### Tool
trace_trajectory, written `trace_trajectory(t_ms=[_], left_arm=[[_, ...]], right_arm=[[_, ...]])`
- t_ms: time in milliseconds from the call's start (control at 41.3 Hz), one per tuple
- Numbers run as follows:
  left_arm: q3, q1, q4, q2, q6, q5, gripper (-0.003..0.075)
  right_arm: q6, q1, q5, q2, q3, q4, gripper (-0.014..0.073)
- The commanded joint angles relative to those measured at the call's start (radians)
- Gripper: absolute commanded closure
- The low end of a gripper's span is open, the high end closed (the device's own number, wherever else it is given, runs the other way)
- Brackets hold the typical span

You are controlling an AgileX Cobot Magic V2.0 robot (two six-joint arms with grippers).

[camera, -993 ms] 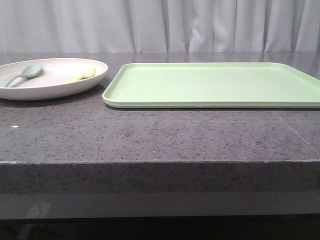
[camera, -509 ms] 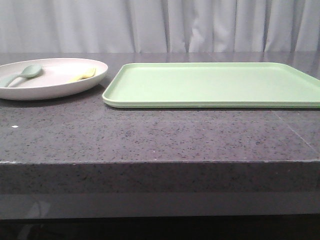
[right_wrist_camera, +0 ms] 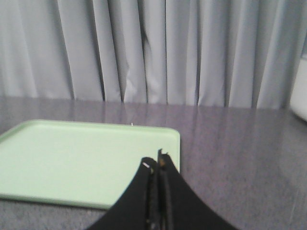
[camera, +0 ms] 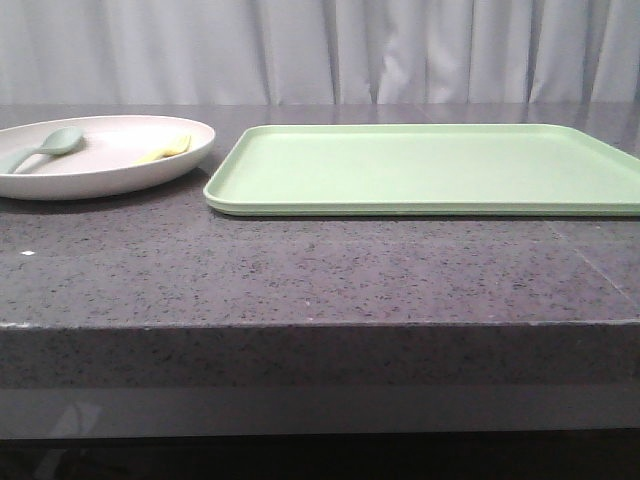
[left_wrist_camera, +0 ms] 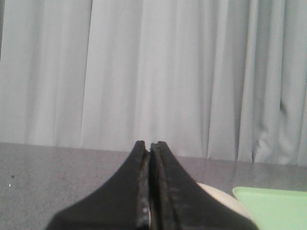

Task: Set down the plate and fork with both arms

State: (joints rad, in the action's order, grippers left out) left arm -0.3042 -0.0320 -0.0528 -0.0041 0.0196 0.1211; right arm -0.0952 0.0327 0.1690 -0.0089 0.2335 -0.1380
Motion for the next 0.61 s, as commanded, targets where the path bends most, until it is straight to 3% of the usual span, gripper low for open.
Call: trace_trajectory(t_ms=[0,242,581], left_arm=[[-0.159,0.002,0.001,0.045,-0.002,0.06,0.0741],[-0.424,0.002,0.001,0.235,-0.002,0.394,0.0741],[-0.399,0.002,0.001,0.34,-0.002,0.445,0.0741]], right_arm=[[-0.014,0.003,0.001,0.023,0.141,-0.003,0.0662],[-0.014,0.003,0.196,0.212,0.364,-0.003,0.0662],[-0.014,0.003,0.25,0.33,0.376,-0.003,0.0662]])
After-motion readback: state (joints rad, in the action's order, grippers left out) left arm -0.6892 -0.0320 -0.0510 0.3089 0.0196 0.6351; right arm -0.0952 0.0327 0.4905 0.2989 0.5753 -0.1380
